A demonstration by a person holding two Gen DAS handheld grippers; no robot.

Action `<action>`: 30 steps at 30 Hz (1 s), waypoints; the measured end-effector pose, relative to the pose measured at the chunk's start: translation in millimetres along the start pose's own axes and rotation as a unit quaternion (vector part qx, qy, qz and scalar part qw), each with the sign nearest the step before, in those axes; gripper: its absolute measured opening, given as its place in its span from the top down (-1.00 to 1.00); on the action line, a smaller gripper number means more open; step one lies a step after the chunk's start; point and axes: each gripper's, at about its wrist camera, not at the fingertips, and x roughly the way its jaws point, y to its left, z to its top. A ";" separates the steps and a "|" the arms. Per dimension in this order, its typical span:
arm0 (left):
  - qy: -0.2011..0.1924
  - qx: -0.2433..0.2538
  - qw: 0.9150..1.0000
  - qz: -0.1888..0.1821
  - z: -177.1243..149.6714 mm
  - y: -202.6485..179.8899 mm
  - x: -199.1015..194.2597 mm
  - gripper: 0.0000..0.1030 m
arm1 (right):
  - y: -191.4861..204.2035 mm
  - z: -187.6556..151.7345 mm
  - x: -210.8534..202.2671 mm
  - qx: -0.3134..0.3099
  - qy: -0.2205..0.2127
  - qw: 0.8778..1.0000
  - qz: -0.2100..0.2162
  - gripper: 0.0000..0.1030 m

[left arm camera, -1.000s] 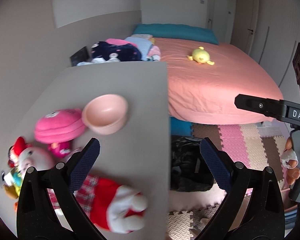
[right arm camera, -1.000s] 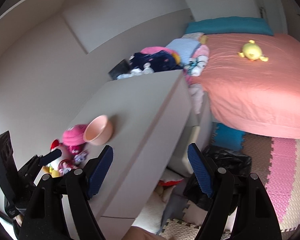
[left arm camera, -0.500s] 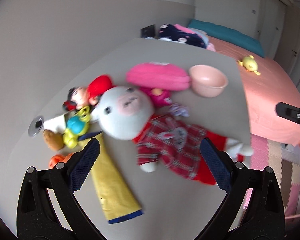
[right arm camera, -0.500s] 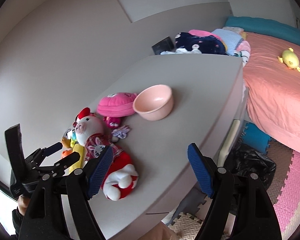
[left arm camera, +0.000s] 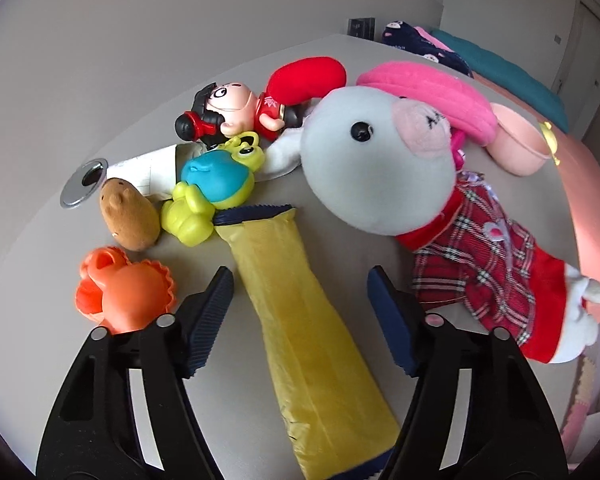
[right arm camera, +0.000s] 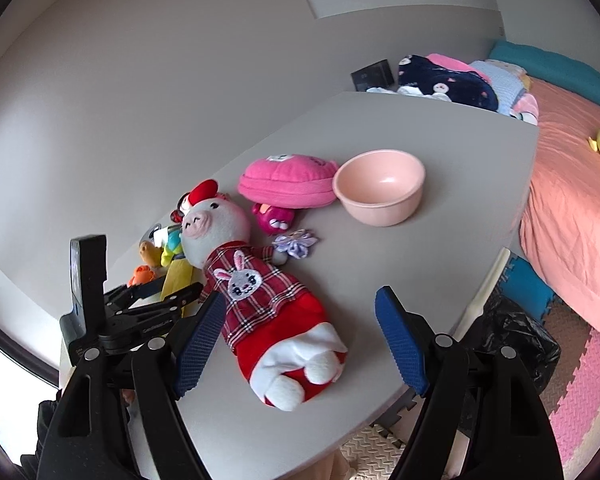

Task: Collect trash
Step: 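Grasp the yellow packet with the left tool while the right tool grasps the pig plush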

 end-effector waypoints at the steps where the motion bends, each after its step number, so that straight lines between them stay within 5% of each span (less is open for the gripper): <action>1: -0.001 0.001 1.000 0.001 -0.8 0.9 -0.3 -0.17 | 4.2 -0.3 3.5 -0.007 0.003 1.000 0.000 -0.51; 4: -0.006 -0.012 1.000 0.002 -0.7 9.3 -2.2 0.12 | 22.2 -1.3 19.4 -0.032 0.014 0.999 0.003 -0.51; 7: -0.009 -0.025 1.000 -0.007 -3.3 17.0 -4.5 0.20 | 38.5 -4.3 34.9 -0.055 0.021 0.998 0.001 -0.50; 20: -0.006 -0.021 1.000 0.009 -0.1 15.1 -1.4 0.22 | 84.4 1.3 105.8 -0.110 0.045 0.992 -0.037 -0.23; 25: -0.006 -0.021 1.000 0.006 1.5 14.7 0.1 0.22 | 81.6 -1.8 113.5 -0.102 0.059 0.992 -0.038 0.52; 30: -0.008 -0.025 1.000 0.003 1.2 16.5 0.0 0.23 | 80.5 -0.6 96.6 -0.089 0.042 0.995 -0.021 0.70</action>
